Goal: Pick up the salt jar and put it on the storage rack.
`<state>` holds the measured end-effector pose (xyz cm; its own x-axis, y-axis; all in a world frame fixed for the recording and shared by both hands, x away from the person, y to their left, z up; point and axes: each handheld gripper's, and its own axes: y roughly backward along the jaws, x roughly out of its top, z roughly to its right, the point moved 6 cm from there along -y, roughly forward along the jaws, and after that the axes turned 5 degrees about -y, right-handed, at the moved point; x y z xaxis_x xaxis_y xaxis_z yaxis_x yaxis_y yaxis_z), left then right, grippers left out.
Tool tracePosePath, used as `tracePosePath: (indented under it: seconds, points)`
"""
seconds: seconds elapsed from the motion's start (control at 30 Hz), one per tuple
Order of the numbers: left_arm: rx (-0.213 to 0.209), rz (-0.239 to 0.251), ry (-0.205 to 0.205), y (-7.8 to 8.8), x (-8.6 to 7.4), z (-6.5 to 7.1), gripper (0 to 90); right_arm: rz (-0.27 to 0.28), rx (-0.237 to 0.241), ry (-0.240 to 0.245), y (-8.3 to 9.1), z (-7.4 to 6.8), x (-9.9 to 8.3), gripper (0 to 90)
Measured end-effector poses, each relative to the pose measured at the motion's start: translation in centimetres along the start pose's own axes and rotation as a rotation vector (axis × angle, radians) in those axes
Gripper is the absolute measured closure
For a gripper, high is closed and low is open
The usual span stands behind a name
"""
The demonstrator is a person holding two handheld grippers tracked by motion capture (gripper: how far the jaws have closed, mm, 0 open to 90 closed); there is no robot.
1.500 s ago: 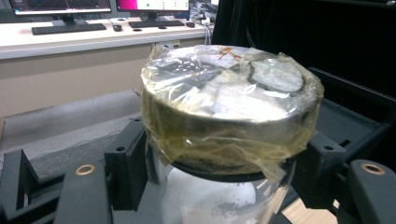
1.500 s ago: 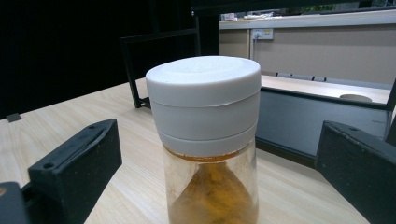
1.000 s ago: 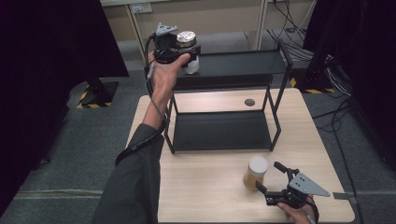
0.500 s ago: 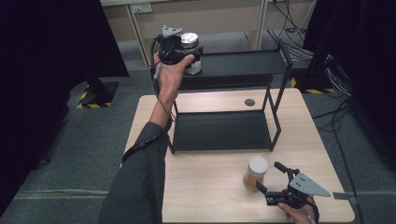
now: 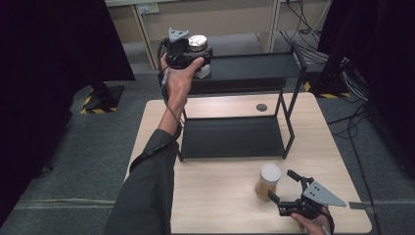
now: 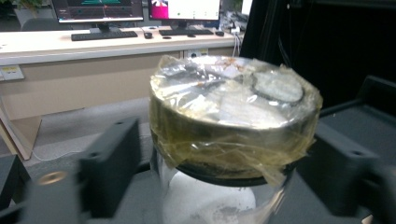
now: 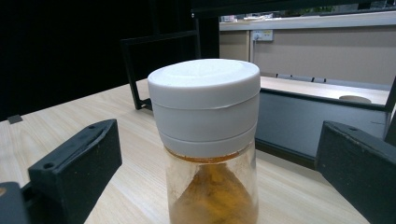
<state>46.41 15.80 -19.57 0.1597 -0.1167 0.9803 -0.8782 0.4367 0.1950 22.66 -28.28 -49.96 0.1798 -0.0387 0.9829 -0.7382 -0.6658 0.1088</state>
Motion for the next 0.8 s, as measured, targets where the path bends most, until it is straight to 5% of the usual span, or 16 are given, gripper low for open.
tracePosePath:
  seconds: [0.27,0.8]
  points:
    - [0.009,0.014,0.008,0.3,-0.4,0.1,1.3,-0.001,0.002,0.002,0.0,0.0,0.0,0.8]
    - [-0.018,0.023,-0.002,2.2,-0.6,-0.3,1.1,-0.008,0.009,0.0,-0.2,0.0,-0.1,0.8]
